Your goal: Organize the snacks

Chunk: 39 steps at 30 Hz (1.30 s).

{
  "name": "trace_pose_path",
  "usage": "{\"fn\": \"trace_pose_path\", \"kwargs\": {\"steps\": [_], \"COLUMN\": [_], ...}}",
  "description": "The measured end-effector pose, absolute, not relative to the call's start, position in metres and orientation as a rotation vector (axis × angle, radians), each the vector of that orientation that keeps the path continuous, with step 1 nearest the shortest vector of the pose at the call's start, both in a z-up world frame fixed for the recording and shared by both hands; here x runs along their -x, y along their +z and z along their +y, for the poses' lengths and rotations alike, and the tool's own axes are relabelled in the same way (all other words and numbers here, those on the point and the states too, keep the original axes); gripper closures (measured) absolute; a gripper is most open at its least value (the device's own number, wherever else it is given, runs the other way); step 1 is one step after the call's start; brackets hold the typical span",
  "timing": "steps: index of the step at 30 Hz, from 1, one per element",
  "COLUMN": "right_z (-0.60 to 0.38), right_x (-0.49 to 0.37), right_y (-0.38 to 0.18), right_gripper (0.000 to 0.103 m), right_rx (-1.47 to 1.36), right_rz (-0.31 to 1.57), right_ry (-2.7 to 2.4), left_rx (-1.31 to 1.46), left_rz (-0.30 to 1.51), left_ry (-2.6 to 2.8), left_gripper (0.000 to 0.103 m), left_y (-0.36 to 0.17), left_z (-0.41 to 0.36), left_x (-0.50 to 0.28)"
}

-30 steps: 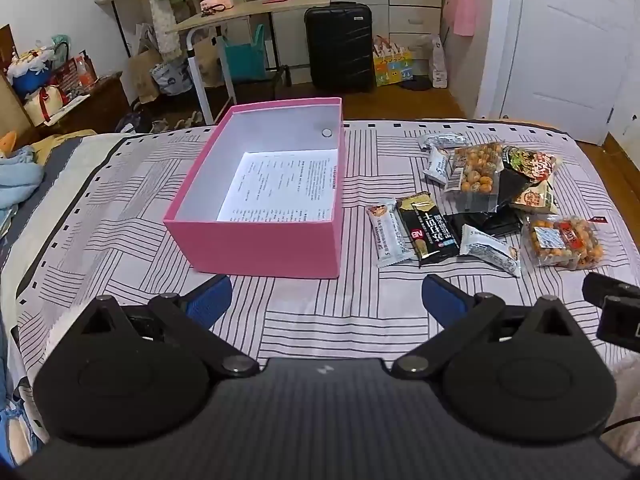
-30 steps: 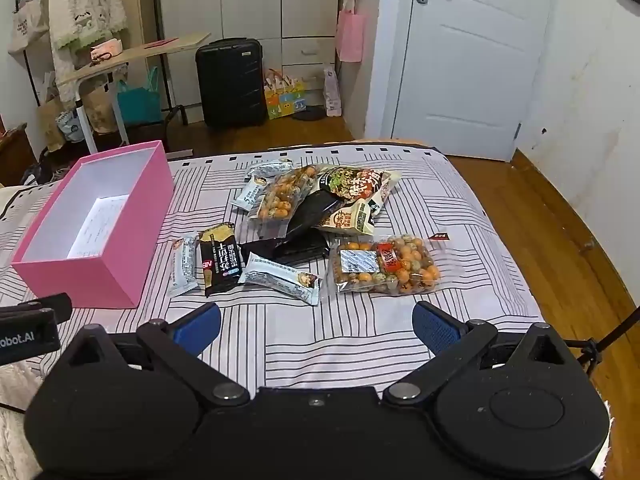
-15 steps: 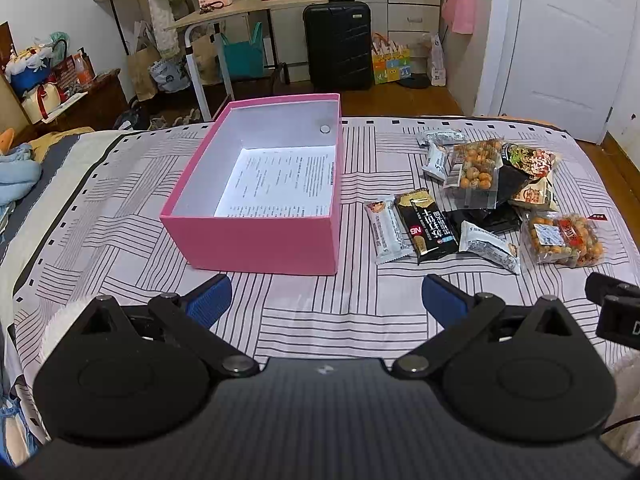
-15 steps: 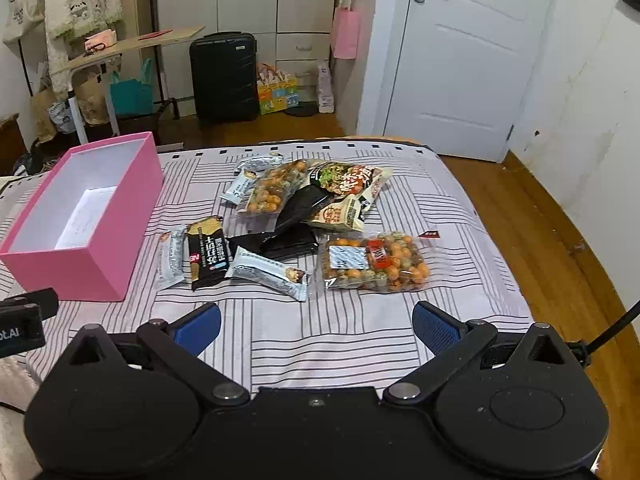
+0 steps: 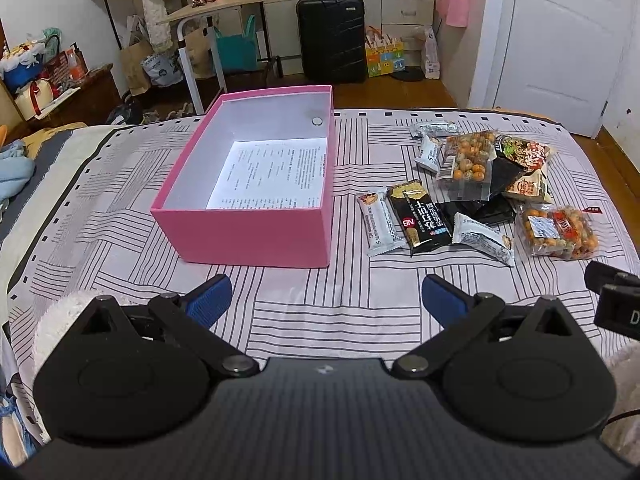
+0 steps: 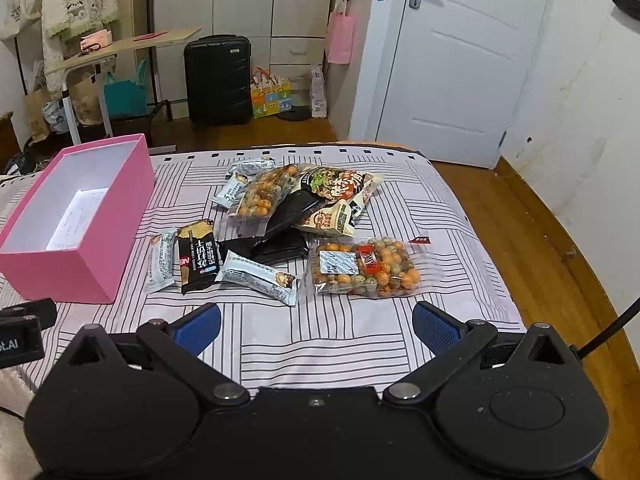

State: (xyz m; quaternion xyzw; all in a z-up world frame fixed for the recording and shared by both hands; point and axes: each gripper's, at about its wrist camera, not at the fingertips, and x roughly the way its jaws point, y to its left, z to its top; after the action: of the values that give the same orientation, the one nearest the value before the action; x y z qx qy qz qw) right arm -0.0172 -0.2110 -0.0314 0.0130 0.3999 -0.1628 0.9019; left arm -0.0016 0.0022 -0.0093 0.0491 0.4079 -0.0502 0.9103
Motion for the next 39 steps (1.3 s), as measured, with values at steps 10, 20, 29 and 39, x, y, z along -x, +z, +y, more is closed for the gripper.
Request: {"fn": "trace_pose_path", "kwargs": {"steps": [10, 20, 29, 39], "right_z": [-0.208, -0.204, -0.206, -0.206], "right_x": [0.018, 0.028, 0.030, 0.030], "right_y": [-0.032, -0.031, -0.036, -0.038], "right_gripper": [0.000, 0.000, 0.000, 0.000], "right_rx": [-0.013, 0.021, 0.024, 0.031], "right_rz": [0.821, 0.761, 0.740, 0.744], "right_ry": [-0.330, -0.289, -0.275, -0.285], "left_rx": [-0.098, -0.100, -0.088, -0.076], "left_rz": [0.808, 0.761, 0.735, 0.747], "left_ry": [-0.121, -0.135, -0.132, -0.135], "left_gripper": [0.000, 0.000, 0.000, 0.000], "left_y": [-0.010, -0.011, -0.017, -0.020], "left_z": [0.001, -0.001, -0.003, 0.000], "left_x": [0.005, 0.013, 0.017, 0.016]}}
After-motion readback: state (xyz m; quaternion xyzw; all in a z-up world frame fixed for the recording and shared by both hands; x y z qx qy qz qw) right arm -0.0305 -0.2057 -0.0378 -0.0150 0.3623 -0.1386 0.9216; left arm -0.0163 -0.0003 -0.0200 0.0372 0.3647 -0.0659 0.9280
